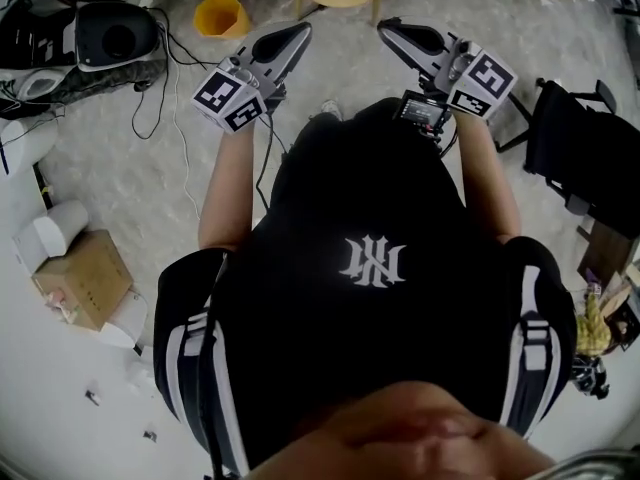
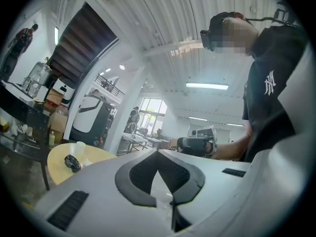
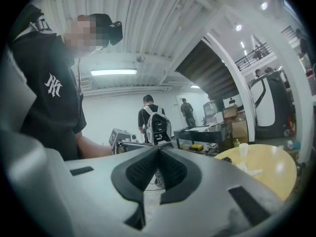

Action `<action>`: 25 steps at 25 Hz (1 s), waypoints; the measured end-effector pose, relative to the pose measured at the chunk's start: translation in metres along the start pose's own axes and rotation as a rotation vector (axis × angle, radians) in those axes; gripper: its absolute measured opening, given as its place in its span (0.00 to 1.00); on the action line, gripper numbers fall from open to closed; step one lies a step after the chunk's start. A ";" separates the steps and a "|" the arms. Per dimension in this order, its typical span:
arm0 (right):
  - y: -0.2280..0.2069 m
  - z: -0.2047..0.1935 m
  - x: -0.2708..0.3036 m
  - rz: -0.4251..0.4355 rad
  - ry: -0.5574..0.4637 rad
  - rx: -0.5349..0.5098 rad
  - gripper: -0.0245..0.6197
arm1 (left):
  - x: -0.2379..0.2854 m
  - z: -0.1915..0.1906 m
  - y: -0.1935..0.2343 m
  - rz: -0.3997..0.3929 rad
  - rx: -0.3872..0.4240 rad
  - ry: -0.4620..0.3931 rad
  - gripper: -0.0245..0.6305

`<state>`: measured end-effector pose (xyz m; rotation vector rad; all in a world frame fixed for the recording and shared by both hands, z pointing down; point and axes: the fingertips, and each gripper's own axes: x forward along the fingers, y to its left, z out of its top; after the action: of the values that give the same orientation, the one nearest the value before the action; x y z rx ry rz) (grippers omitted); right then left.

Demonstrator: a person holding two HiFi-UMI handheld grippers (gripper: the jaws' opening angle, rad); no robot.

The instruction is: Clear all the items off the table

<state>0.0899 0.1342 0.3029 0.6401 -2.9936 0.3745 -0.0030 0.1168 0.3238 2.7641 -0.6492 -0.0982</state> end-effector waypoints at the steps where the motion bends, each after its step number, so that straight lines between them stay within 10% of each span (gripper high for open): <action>1: -0.008 0.002 0.001 -0.012 -0.001 -0.001 0.04 | 0.002 0.001 0.010 0.006 -0.002 -0.001 0.06; 25: -0.293 0.042 0.049 0.020 -0.053 0.015 0.04 | 0.158 0.033 0.200 0.151 0.002 0.135 0.06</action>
<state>0.1653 -0.1546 0.3333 0.6323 -3.0520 0.3877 0.0487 -0.1332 0.3535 2.6842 -0.8177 0.1199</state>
